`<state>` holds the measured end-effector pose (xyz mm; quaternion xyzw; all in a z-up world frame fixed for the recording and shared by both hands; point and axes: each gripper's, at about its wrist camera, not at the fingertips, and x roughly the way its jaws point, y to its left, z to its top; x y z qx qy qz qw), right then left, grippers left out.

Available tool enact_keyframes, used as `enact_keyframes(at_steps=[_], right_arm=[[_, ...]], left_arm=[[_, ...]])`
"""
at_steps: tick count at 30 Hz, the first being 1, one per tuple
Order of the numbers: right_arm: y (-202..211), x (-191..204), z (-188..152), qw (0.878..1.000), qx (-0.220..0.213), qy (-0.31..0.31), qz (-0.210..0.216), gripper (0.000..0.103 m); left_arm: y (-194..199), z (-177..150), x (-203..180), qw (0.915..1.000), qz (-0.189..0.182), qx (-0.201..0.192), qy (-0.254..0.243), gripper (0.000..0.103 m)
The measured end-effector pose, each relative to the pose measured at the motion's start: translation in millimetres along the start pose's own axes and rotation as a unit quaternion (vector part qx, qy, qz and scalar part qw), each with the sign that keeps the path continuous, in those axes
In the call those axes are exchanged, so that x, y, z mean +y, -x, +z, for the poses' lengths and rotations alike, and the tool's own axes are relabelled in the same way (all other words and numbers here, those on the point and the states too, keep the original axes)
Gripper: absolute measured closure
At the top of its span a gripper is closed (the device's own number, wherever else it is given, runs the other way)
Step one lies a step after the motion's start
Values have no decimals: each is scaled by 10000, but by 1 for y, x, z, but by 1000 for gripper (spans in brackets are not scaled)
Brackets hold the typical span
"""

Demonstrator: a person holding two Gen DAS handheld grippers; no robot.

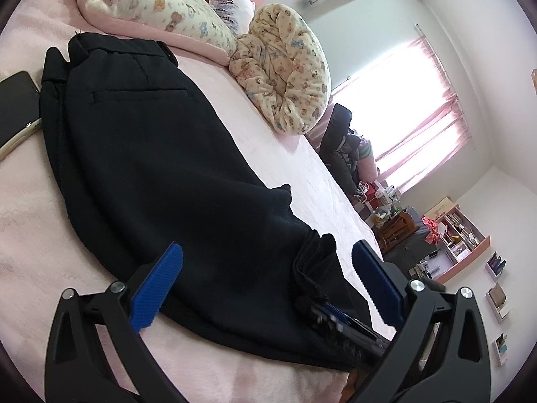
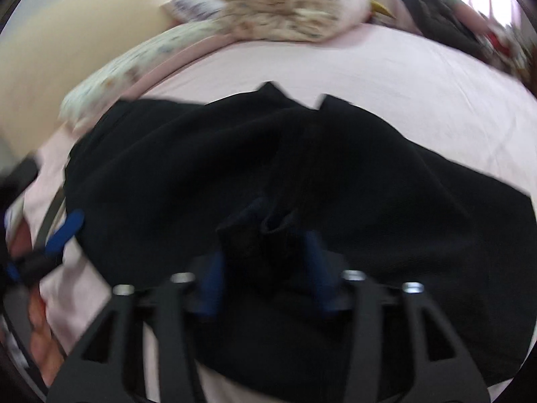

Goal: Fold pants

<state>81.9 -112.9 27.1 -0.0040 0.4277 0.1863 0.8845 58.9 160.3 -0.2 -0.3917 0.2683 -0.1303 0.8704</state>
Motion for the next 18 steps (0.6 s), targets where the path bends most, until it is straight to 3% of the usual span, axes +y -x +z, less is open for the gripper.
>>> enact_keyframes(at_steps=[2, 5, 8, 13, 15, 16, 18], right_arm=[[8, 10, -5, 9994, -12, 333, 79, 43], [31, 7, -15, 9977, -408, 280, 473, 57], [38, 1, -15, 9969, -724, 152, 263, 60], [18, 9, -4, 9981, -530, 280, -125, 61], [1, 6, -2, 9989, -326, 240, -239, 75], [-4, 3, -3, 9990, -303, 141, -292, 77], [-1, -9, -1, 9989, -404, -238, -54, 91]], left_arm=[[0, 0, 2, 10000, -13, 16, 47, 2], [0, 2, 7, 9998, -53, 20, 183, 2], [0, 3, 8, 9996, -71, 10, 255, 2], [0, 2, 9, 9998, -39, 22, 189, 2], [0, 2, 11, 9997, -27, 30, 224, 2], [0, 3, 13, 9997, -21, 36, 257, 2], [0, 4, 17, 9994, -14, 50, 334, 2]])
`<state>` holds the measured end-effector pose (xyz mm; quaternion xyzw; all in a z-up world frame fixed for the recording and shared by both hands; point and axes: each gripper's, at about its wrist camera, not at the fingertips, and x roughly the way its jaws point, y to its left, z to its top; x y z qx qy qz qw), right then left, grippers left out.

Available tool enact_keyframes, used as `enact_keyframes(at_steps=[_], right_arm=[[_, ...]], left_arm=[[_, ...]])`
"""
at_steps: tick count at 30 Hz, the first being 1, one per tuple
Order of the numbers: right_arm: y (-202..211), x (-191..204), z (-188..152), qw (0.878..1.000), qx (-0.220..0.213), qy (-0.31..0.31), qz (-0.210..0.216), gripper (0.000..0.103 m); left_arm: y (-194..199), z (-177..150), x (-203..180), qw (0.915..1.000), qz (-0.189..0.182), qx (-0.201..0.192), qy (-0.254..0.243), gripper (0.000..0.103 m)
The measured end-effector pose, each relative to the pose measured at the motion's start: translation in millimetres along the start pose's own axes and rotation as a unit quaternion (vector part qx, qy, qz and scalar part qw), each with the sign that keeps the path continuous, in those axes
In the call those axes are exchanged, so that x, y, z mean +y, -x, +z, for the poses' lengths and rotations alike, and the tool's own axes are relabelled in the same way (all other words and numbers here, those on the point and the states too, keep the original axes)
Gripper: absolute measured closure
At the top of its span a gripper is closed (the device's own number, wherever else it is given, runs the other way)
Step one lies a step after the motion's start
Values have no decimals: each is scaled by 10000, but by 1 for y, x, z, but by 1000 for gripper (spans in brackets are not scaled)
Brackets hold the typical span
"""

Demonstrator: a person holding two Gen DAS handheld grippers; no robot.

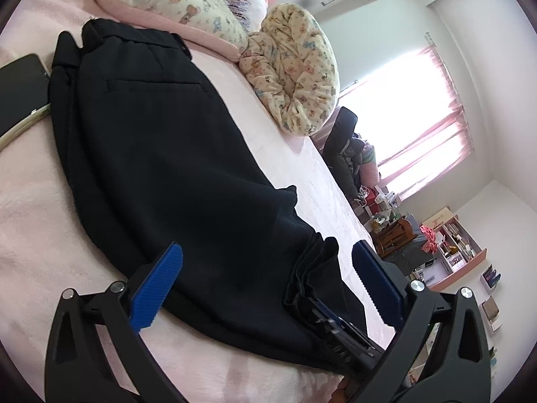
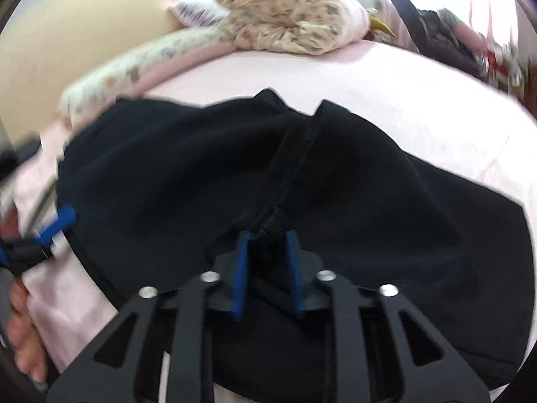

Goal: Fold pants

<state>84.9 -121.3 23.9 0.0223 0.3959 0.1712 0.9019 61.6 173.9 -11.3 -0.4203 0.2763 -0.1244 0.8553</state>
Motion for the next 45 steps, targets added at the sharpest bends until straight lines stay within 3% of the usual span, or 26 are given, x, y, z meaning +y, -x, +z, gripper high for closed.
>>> enact_keyframes(at_steps=[3, 7, 11, 14, 16, 17, 21, 25, 26, 28, 29, 32, 37, 39, 40, 45], right_arm=[[17, -18, 5, 9971, -337, -567, 390, 92], [41, -6, 16, 9937, -778, -482, 646, 92], [28, 14, 14, 9958, -469, -157, 772, 92], [-11, 24, -3, 9987, 241, 160, 414, 90], [-13, 25, -9, 9989, 103, 271, 378, 90], [-12, 27, -8, 9989, 121, 296, 354, 88], [-5, 35, -7, 9970, 242, 529, 504, 56], [12, 36, -6, 9946, -149, 319, 980, 53], [14, 36, -6, 9943, -195, 278, 1010, 47], [3, 35, -6, 9948, -31, 210, 997, 41], [-10, 36, -8, 9955, 299, 219, 872, 39], [-10, 42, -12, 9958, 269, 457, 751, 39], [45, 4, -18, 9906, -263, -244, 1321, 39], [71, -17, -26, 9896, -379, -374, 1335, 27], [84, -30, -31, 9898, -438, -423, 1290, 25], [134, -101, -58, 9882, -731, -889, 1009, 21]], left_arm=[[1, 1, 4, 9999, -42, -2, 100, 2], [0, 1, 2, 10000, 17, -32, 88, 2], [0, 0, 1, 10000, 22, -30, 81, 2], [0, 0, 0, 10000, 20, -19, 66, 2], [-1, -1, 0, 10000, 33, 7, 48, 2], [-3, 0, 0, 10000, 34, 9, 43, 2], [-2, 1, 0, 10000, 7, -20, 78, 2], [3, 3, 1, 9998, -117, -131, 103, 2], [5, 3, 2, 9997, -148, -154, 112, 2], [6, 4, 3, 9996, -192, -189, 130, 2], [6, 5, 3, 9995, -196, -191, 141, 2], [4, 6, 7, 9994, -252, -107, 211, 2], [13, 13, 15, 9982, -442, 10, 394, 2], [21, 19, 22, 9966, -451, 119, 682, 2], [26, 23, 28, 9947, -456, 182, 902, 2], [42, 34, 51, 9876, 201, 526, 1463, 2]])
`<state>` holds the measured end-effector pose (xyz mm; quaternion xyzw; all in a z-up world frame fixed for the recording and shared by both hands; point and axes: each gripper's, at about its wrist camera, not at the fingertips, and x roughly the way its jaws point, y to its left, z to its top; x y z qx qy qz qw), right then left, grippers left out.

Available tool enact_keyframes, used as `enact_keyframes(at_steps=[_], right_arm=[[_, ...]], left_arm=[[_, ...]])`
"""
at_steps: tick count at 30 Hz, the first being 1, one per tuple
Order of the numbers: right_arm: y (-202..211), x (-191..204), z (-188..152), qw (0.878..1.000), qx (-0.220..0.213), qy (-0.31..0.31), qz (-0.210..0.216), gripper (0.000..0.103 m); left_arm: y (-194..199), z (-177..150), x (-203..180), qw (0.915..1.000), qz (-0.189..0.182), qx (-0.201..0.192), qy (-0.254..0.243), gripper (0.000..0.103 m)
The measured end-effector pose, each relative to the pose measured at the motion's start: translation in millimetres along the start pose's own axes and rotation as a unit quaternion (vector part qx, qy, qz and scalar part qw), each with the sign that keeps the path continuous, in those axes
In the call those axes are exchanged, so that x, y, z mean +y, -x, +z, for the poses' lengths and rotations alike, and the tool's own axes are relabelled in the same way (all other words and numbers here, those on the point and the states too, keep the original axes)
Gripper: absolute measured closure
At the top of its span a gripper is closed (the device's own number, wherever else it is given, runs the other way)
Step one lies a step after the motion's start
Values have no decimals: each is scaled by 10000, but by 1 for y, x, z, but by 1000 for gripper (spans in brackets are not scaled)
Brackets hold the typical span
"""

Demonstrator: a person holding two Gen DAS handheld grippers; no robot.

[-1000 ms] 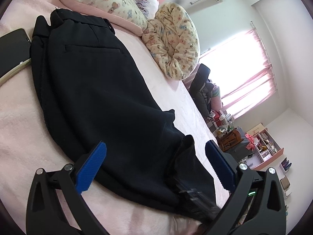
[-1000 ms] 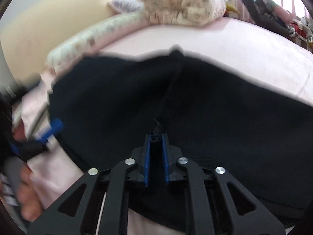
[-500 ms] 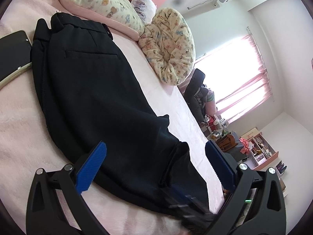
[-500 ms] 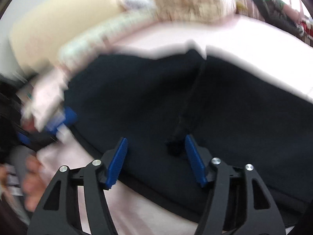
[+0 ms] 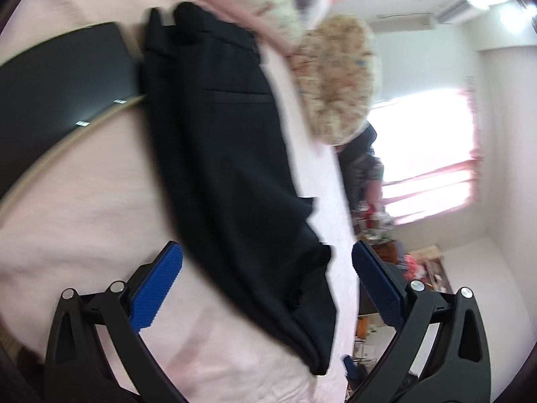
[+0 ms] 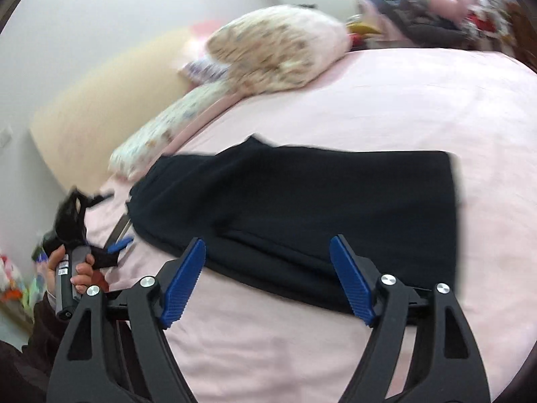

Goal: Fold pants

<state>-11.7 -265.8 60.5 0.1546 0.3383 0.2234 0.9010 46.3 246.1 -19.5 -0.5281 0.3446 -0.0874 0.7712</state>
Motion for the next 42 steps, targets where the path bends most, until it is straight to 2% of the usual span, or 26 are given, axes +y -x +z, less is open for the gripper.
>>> enact_keyframes(at_steps=[4, 7, 10, 15, 20, 23, 28, 30, 32, 37, 39, 42], right_arm=[[30, -53, -9, 9961, -487, -737, 90, 20], [34, -70, -9, 9884, -496, -1299, 603, 20], [40, -68, -7, 9878, -556, -1223, 785, 20], [39, -54, -3, 9887, -496, -1004, 999, 18], [39, -45, -6, 9894, -438, -925, 1028, 18], [37, -43, -8, 9894, -410, -932, 1039, 17], [34, -40, -10, 9902, -321, -875, 1043, 17], [33, -39, -11, 9902, -276, -871, 1059, 16], [31, -39, -11, 9899, -243, -882, 1083, 16], [30, -34, -12, 9903, -244, -797, 1114, 16], [29, -31, -12, 9906, -219, -742, 1125, 14], [27, -29, -12, 9907, -184, -740, 1129, 13]], left_arm=[[-9, 16, 7, 9988, 360, 185, 282, 2], [-20, 27, 1, 9982, 559, 99, 196, 2], [-32, 38, 0, 9974, 657, 100, 268, 2], [-37, 48, -1, 9974, 584, 60, 408, 2], [-40, 52, -10, 9995, 272, 2, 131, 2], [-48, 52, -15, 9992, 389, -25, -103, 2], [-56, 59, -14, 9989, 464, -87, 12, 4], [-59, 61, -13, 9985, 531, -75, 59, 14], [-59, 64, -8, 9979, 618, -55, 185, 32], [-54, 65, 2, 9973, 646, -10, 337, 54], [-53, 65, 4, 9973, 646, -27, 335, 57], [-52, 65, 12, 9963, 485, -120, 701, 57]])
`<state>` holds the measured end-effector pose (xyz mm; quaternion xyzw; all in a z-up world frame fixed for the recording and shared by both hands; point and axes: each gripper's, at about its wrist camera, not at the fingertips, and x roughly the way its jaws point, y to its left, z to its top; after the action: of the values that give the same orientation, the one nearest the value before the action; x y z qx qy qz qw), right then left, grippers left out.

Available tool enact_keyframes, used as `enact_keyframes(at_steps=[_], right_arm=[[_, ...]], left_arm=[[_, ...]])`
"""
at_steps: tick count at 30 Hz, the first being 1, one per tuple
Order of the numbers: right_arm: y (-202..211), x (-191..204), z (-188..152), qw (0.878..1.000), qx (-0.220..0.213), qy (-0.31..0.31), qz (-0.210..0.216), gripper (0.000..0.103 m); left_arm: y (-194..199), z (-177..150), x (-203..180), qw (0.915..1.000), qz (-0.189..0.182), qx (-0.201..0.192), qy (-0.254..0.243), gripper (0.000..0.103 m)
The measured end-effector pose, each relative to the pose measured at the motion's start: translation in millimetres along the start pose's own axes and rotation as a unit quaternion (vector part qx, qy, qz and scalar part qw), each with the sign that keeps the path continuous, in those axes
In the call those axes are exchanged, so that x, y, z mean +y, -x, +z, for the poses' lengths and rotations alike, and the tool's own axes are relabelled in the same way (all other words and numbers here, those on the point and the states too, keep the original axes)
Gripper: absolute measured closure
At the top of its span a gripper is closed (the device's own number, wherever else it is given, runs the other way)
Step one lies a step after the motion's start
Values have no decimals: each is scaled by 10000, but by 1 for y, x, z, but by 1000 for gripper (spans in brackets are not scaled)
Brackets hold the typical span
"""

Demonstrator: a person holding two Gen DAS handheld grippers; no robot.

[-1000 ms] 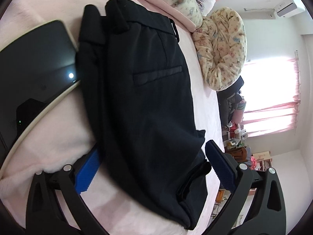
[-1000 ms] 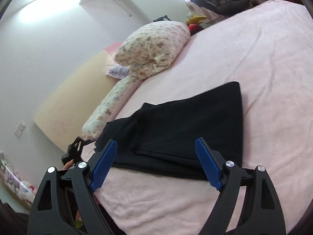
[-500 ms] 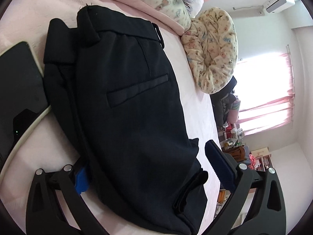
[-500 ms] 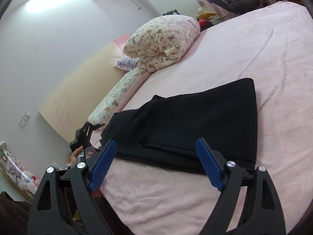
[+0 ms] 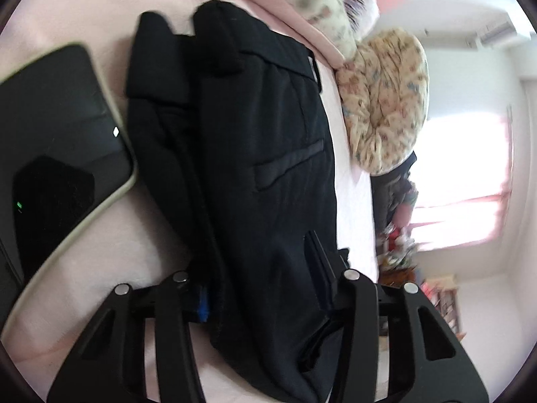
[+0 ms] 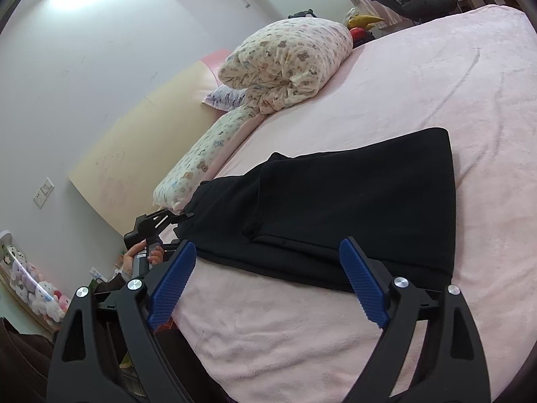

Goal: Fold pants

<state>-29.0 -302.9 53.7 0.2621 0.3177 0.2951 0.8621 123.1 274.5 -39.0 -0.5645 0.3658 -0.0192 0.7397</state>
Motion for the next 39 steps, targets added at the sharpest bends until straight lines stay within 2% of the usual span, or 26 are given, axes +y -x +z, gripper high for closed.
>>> enact_keyframes(at_steps=[1, 3, 5, 9, 13, 18, 20, 23, 29, 30, 31, 32, 34, 35, 36, 37, 39], right_arm=[[0, 0, 0, 10000, 9, -9, -4, 13], [0, -1, 1, 10000, 12, -35, -5, 13], [0, -1, 1, 10000, 10, -58, 4, 13], [-1, -3, 1, 9999, 22, -131, 37, 13], [-1, -4, 1, 9999, 18, -148, 73, 13], [2, -3, 3, 9998, -70, -162, 129, 13], [3, -3, 3, 9997, -115, -187, 132, 12], [9, -5, 4, 9991, -244, -305, 145, 12], [23, -12, 9, 9968, -546, -550, 202, 12], [26, -13, 10, 9963, -604, -576, 200, 12], [29, -14, 11, 9957, -675, -606, 198, 12], [31, -15, 13, 9951, -731, -635, 195, 12], [39, -20, 16, 9928, -932, -731, 160, 12], [43, -21, 17, 9918, -1011, -769, 136, 12], [48, -24, 18, 9901, -1130, -823, 94, 12], [54, -28, 20, 9873, -1302, -909, 7, 12], [66, -35, 21, 9815, -1589, -1055, -143, 12]], left_arm=[[0, 0, 0, 10000, 7, -3, 11, 57], [0, -1, -3, 9999, 131, -23, -87, 64], [1, -2, -3, 9994, 304, -62, -183, 79], [2, -2, 1, 9995, 213, -109, -210, 85], [6, -8, -15, 9958, 445, -323, -734, 89], [15, -22, -52, 9817, 830, -665, -1580, 90], [18, -28, -70, 9724, 1035, -797, -1935, 90], [19, -42, -102, 9524, 1366, -972, -2545, 90], [14, -86, -178, 8973, 1776, -1256, -3840, 90], [11, -96, -191, 8866, 1811, -1284, -4058, 90], [8, -112, -206, 8699, 1837, -1320, -4382, 90], [3, -132, -221, 8499, 1833, -1354, -4751, 90], [-9, -176, -242, 8044, 1796, -1369, -5495, 90], [-17, -204, -249, 7732, 1760, -1357, -5940, 90], [-22, -227, -251, 7486, 1712, -1326, -6266, 90], [-32, -264, -250, 7091, 1606, -1188, -6763, 90], [-47, -315, -241, 6631, 1417, -847, -7301, 89]])
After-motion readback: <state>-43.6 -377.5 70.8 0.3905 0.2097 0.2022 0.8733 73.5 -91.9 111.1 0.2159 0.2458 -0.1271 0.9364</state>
